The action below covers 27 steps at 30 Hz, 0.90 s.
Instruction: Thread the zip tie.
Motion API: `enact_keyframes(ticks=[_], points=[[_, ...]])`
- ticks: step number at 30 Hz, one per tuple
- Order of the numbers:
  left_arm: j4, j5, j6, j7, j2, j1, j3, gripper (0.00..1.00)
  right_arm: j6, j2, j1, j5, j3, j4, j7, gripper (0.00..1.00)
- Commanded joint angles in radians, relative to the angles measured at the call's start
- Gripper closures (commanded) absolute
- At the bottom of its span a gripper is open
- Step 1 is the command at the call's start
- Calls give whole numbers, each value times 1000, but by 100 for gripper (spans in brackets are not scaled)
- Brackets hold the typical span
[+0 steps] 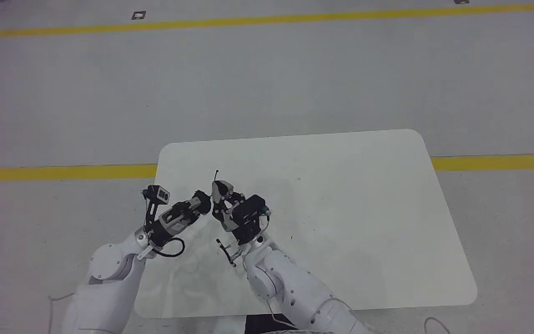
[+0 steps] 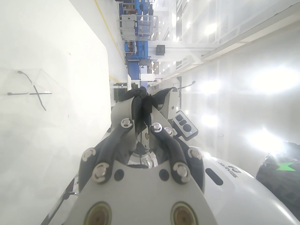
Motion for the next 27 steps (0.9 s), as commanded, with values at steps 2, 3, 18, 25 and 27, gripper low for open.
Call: enact_keyframes(ticks=[2, 3, 18, 25, 27], points=[[1, 0, 1, 1, 1, -2, 2, 100, 6, -1, 3, -5, 1, 5, -1, 100], [2, 0, 1, 1, 2, -2, 3, 100, 7, -1, 4, -5, 1, 6, -2, 100], [2, -9, 4, 5, 8, -4, 9, 100, 4, -4, 8, -6, 8, 17, -5, 100], [4, -7, 4, 10, 10, -7, 13, 100, 5, -6, 8, -7, 11, 20, -6, 100], [4, -6, 4, 11, 10, -7, 14, 100, 4, -6, 8, -6, 12, 21, -9, 100]])
